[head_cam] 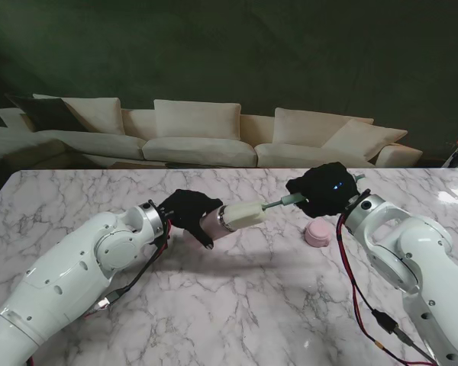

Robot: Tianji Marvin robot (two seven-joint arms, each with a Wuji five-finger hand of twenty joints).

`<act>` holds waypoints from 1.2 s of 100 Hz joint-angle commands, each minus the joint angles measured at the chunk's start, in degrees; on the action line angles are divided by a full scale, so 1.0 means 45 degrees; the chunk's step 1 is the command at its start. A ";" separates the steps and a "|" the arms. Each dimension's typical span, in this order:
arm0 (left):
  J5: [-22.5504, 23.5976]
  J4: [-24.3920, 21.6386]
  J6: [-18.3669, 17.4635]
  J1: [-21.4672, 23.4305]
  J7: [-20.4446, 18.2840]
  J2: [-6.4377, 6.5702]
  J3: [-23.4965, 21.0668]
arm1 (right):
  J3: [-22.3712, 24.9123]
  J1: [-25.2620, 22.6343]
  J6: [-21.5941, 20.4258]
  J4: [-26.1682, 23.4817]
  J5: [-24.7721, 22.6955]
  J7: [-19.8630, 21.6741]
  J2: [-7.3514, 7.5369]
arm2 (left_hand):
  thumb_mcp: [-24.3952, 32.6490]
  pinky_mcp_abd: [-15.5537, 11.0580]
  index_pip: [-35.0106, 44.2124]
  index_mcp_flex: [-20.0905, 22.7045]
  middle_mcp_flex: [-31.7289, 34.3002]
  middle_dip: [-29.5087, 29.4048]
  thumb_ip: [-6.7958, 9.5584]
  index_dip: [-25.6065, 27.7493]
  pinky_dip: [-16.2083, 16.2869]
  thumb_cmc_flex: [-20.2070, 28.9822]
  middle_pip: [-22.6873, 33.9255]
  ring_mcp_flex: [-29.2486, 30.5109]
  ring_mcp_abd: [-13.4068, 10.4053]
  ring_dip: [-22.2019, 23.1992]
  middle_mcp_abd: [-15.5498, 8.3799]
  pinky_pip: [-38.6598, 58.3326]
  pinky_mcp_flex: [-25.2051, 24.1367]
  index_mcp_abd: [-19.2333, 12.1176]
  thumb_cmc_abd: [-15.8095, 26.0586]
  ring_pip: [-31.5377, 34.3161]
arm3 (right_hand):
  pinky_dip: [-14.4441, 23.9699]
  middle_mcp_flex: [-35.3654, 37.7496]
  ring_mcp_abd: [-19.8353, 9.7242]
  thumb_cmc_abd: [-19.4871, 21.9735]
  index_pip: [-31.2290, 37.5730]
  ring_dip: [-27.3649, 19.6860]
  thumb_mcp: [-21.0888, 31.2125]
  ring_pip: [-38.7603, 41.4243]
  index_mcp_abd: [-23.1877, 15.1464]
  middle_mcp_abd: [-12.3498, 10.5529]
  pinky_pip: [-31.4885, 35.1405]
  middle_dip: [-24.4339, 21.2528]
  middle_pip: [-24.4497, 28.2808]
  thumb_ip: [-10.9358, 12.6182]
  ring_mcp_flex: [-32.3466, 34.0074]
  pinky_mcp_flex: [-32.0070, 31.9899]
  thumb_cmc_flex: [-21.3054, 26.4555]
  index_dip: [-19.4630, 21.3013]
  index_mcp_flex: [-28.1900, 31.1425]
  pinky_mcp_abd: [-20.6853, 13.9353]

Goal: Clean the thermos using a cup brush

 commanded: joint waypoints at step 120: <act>-0.0264 0.0191 0.0148 -0.0480 -0.0467 -0.0041 0.0506 | -0.0310 0.0323 0.1396 0.0047 -0.1420 0.1784 0.0063 | 0.5402 -0.1013 0.1420 0.1231 0.0292 0.0503 0.0853 0.0485 0.0206 0.4028 0.1657 0.0924 -0.0140 0.0515 -0.0538 0.0715 0.0318 -0.2129 0.4459 0.1581 | 0.0839 0.0943 -0.0554 0.3234 -0.1700 0.0979 -0.2269 0.2690 0.1226 -0.0010 0.3218 0.0400 0.2436 0.1996 0.0310 0.0849 -0.2962 0.1850 0.2916 -0.0542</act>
